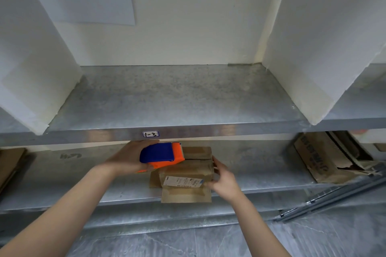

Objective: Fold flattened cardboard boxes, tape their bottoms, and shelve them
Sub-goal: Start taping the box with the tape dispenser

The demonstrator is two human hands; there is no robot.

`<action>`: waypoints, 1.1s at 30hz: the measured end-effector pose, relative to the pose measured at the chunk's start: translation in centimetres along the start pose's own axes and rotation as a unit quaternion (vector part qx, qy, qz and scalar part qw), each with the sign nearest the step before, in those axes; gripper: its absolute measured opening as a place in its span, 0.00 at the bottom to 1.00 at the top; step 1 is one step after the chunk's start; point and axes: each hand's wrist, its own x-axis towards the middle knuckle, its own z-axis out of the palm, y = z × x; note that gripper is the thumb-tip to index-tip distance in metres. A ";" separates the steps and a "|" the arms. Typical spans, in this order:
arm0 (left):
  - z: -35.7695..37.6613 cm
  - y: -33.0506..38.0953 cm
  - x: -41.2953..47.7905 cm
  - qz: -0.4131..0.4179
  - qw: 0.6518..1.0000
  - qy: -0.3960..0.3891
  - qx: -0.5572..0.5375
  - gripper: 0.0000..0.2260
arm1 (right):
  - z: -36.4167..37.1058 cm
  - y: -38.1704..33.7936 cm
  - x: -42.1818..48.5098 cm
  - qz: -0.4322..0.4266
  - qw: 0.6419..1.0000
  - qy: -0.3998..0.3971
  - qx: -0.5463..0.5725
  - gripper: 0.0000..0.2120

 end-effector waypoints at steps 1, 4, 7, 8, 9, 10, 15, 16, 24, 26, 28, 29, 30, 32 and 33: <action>0.1 -0.1 0.0 0.001 1.000 0.001 0.003 0.33 | 0.1 -0.1 0.1 0.002 1.000 0.000 -0.004 0.37; 0.4 -0.1 -0.1 0.004 1.000 0.008 0.017 0.33 | 0.2 -0.7 0.7 -0.005 0.999 0.051 -0.012 0.39; 0.6 -0.7 -0.2 -0.008 1.000 0.014 0.022 0.34 | 0.2 -0.8 1.7 -0.018 0.999 0.040 -0.027 0.39; 0.7 -1.0 -0.3 -0.012 1.000 0.017 0.018 0.35 | 0.2 -0.9 1.9 -0.023 0.999 0.030 -0.039 0.40; 0.9 -1.3 -0.3 -0.014 1.000 0.019 0.013 0.35 | 0.3 -0.9 2.0 -0.027 0.998 0.028 -0.056 0.41; 1.0 -1.5 -0.4 -0.016 1.000 0.020 0.006 0.35 | 0.5 -1.1 2.0 -0.027 0.996 0.027 -0.075 0.43; 1.0 -1.3 -0.4 -0.009 1.000 0.025 -0.010 0.32 | 1.1 -1.1 2.3 -0.012 0.996 0.043 -0.080 0.37; 0.9 -1.2 -0.5 -0.011 0.999 0.026 -0.019 0.31 | 1.0 -0.9 2.5 -0.009 0.997 0.044 -0.057 0.36; -2.4 -3.5 -3.9 -0.064 0.997 0.029 -0.012 0.22 | 0.3 -1.0 3.1 0.039 0.999 0.020 0.003 0.36; -4.0 -4.8 -5.4 -0.081 0.996 0.036 -0.011 0.23 | 0.5 -1.2 3.1 0.041 0.999 0.017 0.002 0.36; -4.6 -5.4 -6.3 -0.082 0.996 0.034 -0.010 0.24 | 0.5 -1.6 3.1 0.042 0.999 0.012 -0.006 0.36; -4.6 -5.4 -6.4 -0.078 0.996 0.033 -0.011 0.25 | 0.5 -1.7 3.1 0.043 0.999 0.010 -0.012 0.36; -4.6 -5.4 -6.5 -0.075 0.997 0.033 -0.012 0.25 | 0.5 -1.8 3.0 0.043 0.999 0.009 -0.016 0.36; -4.7 -5.6 -6.7 -0.069 0.997 0.032 -0.001 0.26 | 0.4 -1.9 3.1 0.045 0.999 0.006 -0.022 0.35; -4.7 -5.9 -6.9 -0.065 0.997 0.032 0.009 0.27 | 0.3 -2.0 3.0 0.046 0.999 0.004 -0.023 0.35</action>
